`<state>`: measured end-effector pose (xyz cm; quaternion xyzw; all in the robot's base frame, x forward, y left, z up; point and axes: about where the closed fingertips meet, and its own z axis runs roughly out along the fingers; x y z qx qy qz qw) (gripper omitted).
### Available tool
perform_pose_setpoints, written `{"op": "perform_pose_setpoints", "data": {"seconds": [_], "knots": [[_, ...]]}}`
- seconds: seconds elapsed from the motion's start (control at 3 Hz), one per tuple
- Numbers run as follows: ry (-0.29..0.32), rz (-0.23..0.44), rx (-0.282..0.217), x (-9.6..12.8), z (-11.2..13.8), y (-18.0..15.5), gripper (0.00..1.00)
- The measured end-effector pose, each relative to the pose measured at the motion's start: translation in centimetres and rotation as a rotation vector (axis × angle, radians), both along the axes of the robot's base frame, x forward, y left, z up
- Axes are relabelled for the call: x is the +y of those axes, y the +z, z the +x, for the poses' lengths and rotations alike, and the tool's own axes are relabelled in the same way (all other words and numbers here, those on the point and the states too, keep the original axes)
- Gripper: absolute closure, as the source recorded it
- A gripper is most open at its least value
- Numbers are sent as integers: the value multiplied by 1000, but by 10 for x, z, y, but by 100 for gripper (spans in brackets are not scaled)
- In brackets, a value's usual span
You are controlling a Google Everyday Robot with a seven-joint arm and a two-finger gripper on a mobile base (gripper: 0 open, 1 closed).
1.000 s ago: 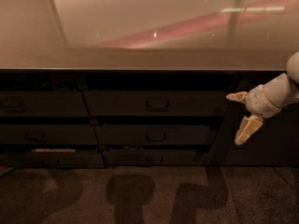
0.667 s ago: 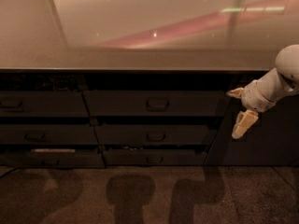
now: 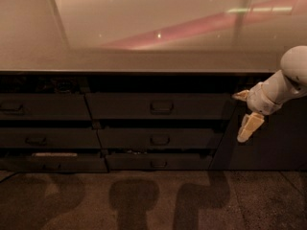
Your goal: Open top drawer
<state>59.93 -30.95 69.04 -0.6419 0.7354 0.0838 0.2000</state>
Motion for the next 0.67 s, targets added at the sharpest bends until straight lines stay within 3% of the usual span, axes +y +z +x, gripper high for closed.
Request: {"op": "perform_pose_setpoints", "data": {"seconds": [0.33, 0.67], "knots": [[-1, -86, 14, 22, 16, -3, 0], [48, -214, 24, 78, 40, -8, 0]]}}
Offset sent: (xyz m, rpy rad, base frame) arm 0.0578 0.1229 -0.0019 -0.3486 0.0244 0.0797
